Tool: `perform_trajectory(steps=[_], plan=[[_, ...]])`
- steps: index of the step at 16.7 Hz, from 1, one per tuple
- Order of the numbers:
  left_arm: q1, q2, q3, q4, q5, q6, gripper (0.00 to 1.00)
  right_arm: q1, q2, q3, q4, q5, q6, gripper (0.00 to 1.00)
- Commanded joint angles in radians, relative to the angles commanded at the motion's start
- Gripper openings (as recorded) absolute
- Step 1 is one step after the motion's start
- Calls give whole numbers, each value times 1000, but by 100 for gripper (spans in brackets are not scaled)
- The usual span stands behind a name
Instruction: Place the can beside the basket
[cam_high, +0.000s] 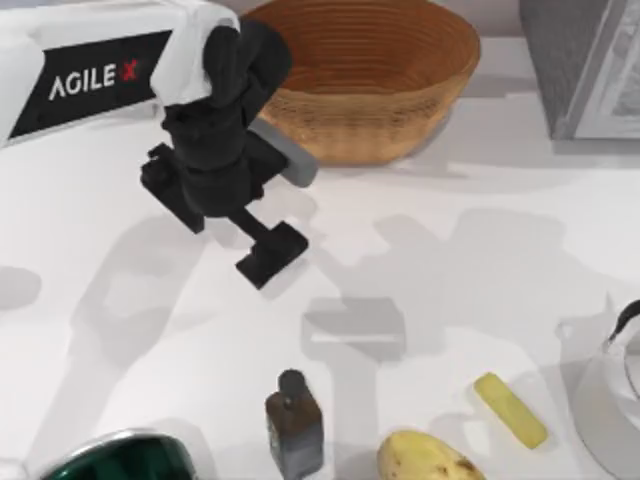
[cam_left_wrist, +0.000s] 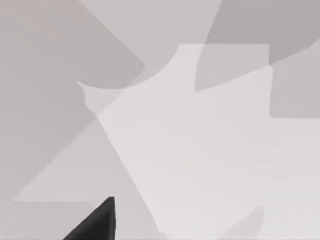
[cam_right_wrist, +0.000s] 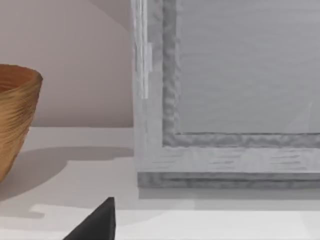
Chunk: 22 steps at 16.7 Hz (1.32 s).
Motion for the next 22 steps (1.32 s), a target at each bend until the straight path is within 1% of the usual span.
perform_trajectory(steps=[1, 14, 15, 22], plan=[[0, 0, 0, 0, 0, 0, 100, 0, 0, 0, 0, 0, 0, 100], [0, 0, 0, 0, 0, 0, 2, 0, 0, 0, 0, 0, 0, 100], [0, 0, 0, 0, 0, 0, 0, 0, 0, 0, 0, 0, 0, 100], [0, 0, 0, 0, 0, 0, 0, 0, 0, 0, 0, 0, 0, 100]])
